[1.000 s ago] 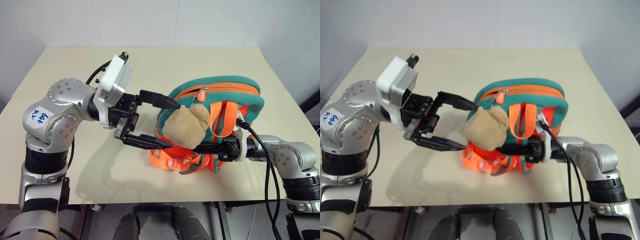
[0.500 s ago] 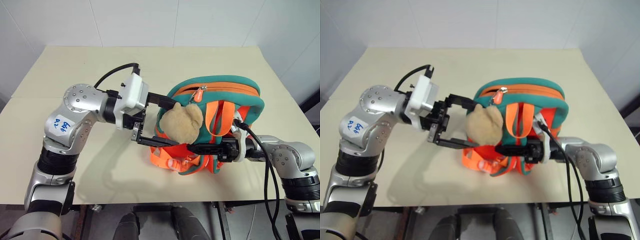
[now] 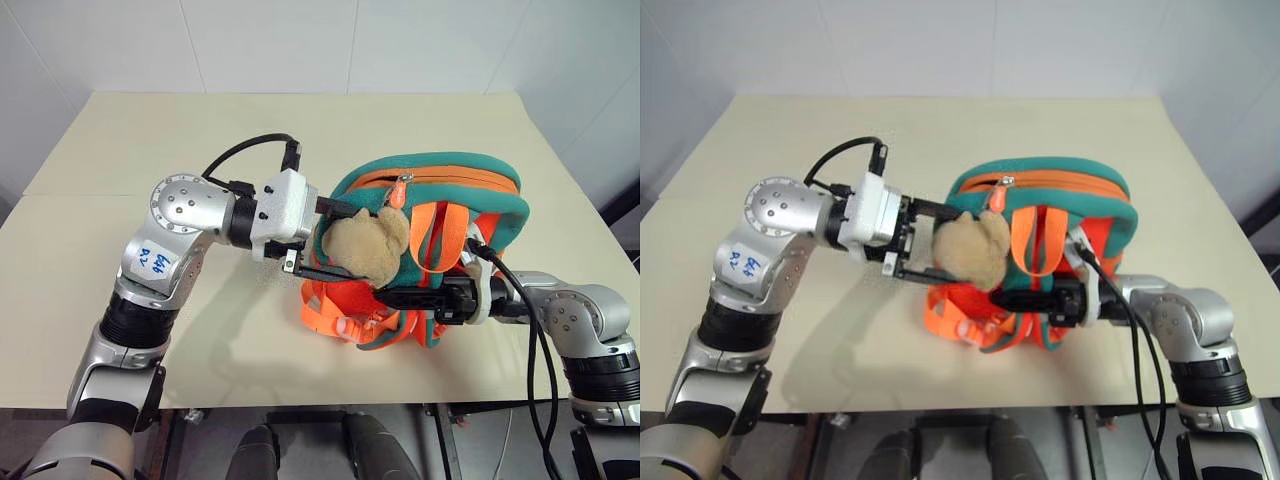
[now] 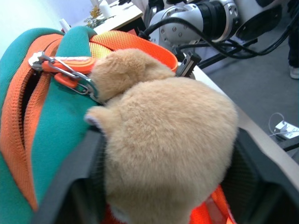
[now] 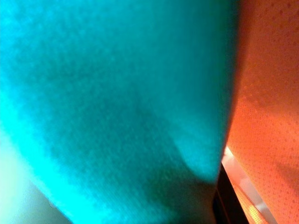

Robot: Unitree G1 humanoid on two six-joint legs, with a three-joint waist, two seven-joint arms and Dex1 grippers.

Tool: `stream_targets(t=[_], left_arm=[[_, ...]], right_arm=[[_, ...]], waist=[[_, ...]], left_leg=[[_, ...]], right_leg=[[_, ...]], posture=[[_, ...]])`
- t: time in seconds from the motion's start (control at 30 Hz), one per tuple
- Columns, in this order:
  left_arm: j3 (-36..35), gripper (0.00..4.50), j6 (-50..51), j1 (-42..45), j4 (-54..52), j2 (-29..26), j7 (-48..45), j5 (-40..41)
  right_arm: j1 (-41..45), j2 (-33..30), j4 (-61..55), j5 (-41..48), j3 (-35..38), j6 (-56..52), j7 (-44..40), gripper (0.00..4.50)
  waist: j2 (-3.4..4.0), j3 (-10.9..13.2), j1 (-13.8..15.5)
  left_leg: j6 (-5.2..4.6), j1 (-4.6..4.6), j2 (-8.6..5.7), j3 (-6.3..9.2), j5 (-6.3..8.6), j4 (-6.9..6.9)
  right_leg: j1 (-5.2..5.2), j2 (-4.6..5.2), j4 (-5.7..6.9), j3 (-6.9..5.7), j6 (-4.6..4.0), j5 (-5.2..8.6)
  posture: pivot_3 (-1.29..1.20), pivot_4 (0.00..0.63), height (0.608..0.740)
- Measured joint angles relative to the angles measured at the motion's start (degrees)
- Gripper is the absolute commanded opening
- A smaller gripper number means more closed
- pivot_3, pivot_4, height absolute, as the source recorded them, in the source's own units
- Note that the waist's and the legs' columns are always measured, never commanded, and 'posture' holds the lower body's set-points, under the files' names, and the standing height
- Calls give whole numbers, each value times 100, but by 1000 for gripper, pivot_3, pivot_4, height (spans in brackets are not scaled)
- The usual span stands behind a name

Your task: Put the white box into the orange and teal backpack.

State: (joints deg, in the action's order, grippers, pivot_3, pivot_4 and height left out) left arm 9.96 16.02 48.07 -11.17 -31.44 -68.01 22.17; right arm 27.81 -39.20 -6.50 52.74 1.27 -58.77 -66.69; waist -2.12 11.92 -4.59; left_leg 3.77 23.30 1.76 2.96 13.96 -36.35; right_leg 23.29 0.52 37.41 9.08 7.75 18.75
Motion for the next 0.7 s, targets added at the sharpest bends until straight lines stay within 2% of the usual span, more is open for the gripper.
stream_targets(t=[0.1, 0.43, 0.53, 0.7], left_arm=[[0, 2220, -2, -29, -15, -1, 16, 0], [-232, 2214, 192, -174, -2, -220, -262, 487], [-481, 2214, 632, -70, 84, -483, -317, 819], [-1137, 2214, 1534, 616, 557, -1420, -576, 1354]], right_arm=[[0, 10, 0, 1, 0, 1, 1, 72], [2, 62, 1, -8, -15, 4, 7, 72], [5, 88, 1, -7, -15, 9, 7, 72], [6, 101, -5, -1, -15, 16, 8, 72]], waist=[[0, 0, -2], [0, 0, -19], [0, 0, -24], [-1, 2, -44]], left_leg=[[0, 0, 0, 0, 0, 0], [0, -1, 1, 0, 0, 1], [0, 0, 1, 1, 0, 1], [-1, -2, 2, 0, 0, 12]], right_leg=[[0, 0, 0, 0, 0, 0], [1, -1, 1, -1, 0, 0], [1, -2, 2, -1, 0, 0], [6, -4, 1, -1, -2, 3]], posture=[[0, 150, 740], [0, 150, 740], [0, 150, 740], [0, 150, 740]])
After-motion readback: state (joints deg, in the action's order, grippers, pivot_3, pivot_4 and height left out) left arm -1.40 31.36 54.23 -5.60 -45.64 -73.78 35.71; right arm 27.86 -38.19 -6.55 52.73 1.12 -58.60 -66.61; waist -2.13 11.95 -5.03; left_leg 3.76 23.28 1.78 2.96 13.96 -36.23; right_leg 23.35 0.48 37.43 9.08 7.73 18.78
